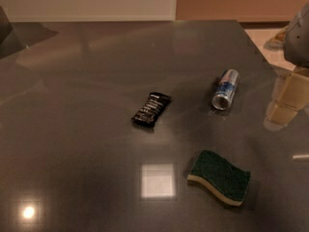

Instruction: Move rxbar chocolate near redbull can

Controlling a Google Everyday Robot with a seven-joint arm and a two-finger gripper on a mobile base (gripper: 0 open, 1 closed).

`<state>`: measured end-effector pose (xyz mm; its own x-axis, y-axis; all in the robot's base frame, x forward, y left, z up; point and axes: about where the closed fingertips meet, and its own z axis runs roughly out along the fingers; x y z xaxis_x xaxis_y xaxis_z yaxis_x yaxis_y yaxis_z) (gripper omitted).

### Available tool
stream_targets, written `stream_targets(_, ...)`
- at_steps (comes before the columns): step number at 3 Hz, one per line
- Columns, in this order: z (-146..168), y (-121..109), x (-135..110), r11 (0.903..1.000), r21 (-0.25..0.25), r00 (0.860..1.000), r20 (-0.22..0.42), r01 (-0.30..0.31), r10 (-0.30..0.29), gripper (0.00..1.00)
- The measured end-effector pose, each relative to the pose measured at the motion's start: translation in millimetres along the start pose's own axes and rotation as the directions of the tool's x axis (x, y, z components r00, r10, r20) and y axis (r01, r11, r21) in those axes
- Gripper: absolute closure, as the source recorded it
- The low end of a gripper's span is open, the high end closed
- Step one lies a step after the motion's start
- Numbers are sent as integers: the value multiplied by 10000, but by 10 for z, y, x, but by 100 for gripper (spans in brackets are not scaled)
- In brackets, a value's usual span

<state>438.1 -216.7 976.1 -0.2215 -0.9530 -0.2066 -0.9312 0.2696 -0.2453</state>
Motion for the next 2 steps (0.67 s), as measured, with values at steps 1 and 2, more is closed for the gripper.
stream_targets(1, 0, 0, 0, 10000, 2, 10000, 1, 0, 0, 0)
stream_targets(2, 64, -195, -152, 9982, 14, 9972, 438, 598, -598, 0)
